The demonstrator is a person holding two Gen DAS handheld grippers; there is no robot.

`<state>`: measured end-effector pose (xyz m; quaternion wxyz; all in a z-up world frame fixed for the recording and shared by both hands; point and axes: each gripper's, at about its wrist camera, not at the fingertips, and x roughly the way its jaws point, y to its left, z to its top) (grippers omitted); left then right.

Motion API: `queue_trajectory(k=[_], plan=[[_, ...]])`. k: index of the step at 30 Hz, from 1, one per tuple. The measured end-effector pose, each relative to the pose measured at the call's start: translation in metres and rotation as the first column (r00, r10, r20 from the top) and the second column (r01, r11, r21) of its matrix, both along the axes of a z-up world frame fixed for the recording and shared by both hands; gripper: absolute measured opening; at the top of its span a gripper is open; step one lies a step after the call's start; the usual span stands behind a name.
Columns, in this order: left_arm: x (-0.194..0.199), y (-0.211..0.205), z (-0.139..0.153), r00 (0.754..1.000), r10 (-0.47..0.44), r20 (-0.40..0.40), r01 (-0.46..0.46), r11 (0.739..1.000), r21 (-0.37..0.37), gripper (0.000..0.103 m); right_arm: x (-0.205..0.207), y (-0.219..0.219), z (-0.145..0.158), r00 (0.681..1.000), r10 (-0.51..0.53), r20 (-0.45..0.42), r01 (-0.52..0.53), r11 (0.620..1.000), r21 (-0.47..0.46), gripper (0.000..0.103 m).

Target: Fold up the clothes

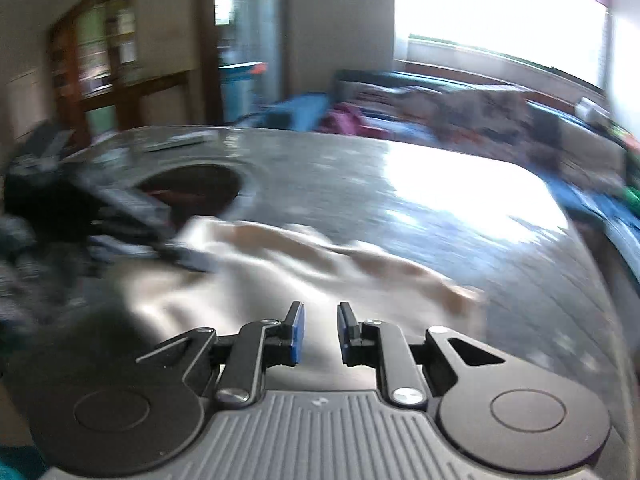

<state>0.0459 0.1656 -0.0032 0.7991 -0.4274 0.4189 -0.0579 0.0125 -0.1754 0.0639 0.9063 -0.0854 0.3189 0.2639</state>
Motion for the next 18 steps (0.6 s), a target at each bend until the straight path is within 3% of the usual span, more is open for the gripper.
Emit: queue_trajectory(k=[8,18], plan=[[0.002,-0.001,0.002,1.000,-0.010,0.004,0.010,1.000,0.028,0.022,0.044,-0.064,-0.025,0.974,-0.215,-0.071,0.220,0.974,0.060,0.018],[0.000,-0.004,0.004,1.000,-0.016,0.007,0.016,0.999,0.047,0.022,0.056,-0.085,-0.045,0.960,-0.243,-0.141,0.262,0.955,0.142,0.020]])
